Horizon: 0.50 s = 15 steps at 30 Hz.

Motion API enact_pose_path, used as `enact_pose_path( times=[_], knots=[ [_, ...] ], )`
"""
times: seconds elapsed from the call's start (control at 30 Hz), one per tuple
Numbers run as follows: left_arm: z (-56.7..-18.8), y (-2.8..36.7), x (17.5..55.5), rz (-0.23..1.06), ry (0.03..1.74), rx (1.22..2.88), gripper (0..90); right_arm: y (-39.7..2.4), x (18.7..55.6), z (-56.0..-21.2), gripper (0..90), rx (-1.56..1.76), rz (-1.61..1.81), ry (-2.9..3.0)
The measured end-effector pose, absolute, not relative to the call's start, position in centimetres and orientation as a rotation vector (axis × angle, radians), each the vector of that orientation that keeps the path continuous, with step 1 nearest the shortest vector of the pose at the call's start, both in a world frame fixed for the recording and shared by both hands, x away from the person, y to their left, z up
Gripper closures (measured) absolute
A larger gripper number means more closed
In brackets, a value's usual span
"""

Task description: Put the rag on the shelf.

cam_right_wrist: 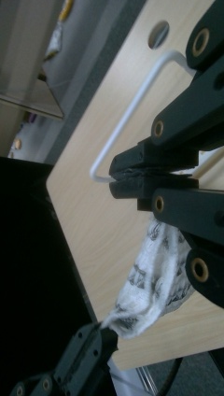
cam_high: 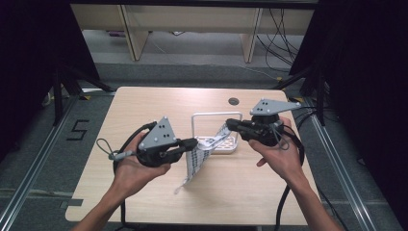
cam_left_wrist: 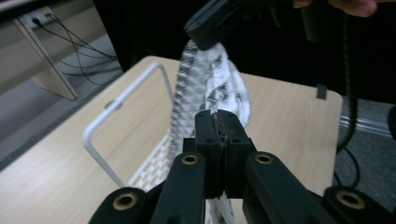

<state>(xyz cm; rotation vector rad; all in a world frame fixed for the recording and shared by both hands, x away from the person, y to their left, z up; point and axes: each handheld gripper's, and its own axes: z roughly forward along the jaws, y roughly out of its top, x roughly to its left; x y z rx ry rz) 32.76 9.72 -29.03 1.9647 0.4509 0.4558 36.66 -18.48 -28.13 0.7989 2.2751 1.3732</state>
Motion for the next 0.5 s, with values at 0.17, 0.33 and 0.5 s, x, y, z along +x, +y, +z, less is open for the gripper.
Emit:
enact_pose_path(
  times=[0.17,0.33,0.5],
  knots=[
    [-27.8,9.6,33.8,0.472,0.463,1.941,87.8,-18.9,36.6,-26.7,88.2,0.785,1.389,2.245],
    [-27.4,9.0,36.3,0.476,0.510,1.931,87.9,-19.7,37.1,-26.5,88.2,0.836,1.383,2.220],
    [-27.2,8.6,37.7,0.484,0.539,1.924,87.9,-20.2,37.4,-26.6,88.2,0.860,1.381,2.200]
  ],
)
